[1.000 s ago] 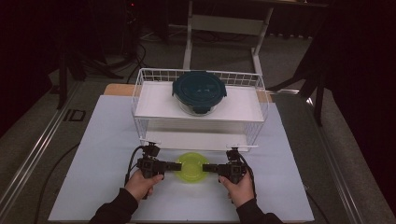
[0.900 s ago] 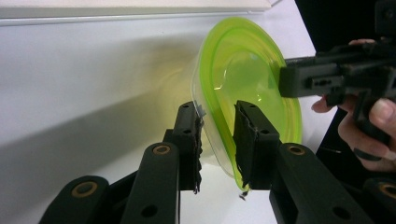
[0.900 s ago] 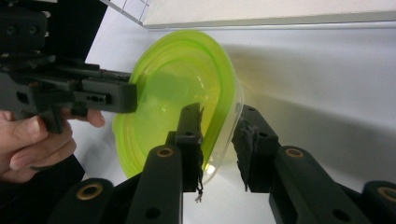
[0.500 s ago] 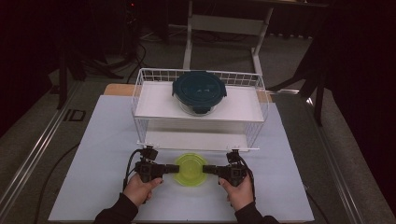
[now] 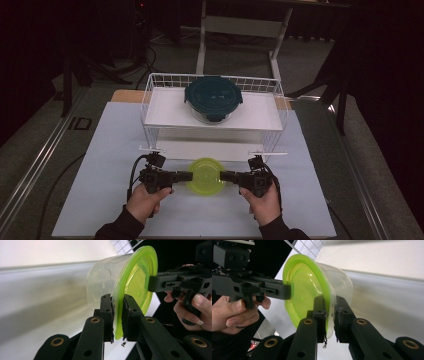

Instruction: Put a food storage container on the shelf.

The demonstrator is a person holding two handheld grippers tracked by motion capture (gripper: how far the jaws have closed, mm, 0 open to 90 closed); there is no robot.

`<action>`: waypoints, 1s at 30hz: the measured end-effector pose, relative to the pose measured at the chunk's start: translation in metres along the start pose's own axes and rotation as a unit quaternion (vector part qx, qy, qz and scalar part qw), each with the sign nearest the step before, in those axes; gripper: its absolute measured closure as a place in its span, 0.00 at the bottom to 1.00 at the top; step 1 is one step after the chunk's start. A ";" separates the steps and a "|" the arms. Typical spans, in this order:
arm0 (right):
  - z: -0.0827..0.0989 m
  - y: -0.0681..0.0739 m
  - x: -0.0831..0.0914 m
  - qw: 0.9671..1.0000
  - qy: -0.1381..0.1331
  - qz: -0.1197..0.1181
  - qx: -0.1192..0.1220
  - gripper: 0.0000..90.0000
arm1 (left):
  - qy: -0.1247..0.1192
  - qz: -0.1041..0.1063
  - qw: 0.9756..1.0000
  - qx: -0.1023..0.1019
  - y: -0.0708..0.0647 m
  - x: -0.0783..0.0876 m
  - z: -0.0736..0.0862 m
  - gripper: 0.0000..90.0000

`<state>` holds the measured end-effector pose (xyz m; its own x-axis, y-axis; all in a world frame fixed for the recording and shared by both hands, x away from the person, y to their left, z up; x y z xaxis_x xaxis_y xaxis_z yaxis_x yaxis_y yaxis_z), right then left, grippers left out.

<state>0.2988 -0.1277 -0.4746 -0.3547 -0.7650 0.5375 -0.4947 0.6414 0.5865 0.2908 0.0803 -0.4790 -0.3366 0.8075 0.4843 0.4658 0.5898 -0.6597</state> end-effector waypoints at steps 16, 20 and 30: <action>-0.057 0.053 0.050 0.998 -0.044 -0.009 0.046 0.90 | -0.041 0.005 0.998 -0.050 -0.060 0.045 -0.055 0.90; -0.069 0.062 0.058 0.997 -0.051 -0.012 0.052 0.90 | -0.044 0.007 0.997 -0.056 -0.070 0.053 -0.066 0.90; -0.129 0.084 0.085 0.994 -0.091 -0.011 0.064 0.90 | -0.074 0.001 0.995 -0.071 -0.104 0.074 -0.128 0.91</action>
<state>0.3294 -0.1308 -0.3015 -0.4738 -0.7845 0.4002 -0.5968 0.6202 0.5091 0.3218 0.0786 -0.3012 -0.4470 0.8067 0.3864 0.5740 0.5900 -0.5678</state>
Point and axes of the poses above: each handheld gripper's, and its own axes: x roughly backward along the jaws, z roughly out of its underside, y roughly to its left, the point moved 6 cm from there along -x, roughly forward along the jaws, and after that the axes turned 3 degrees about -y, right-handed, at the moved point
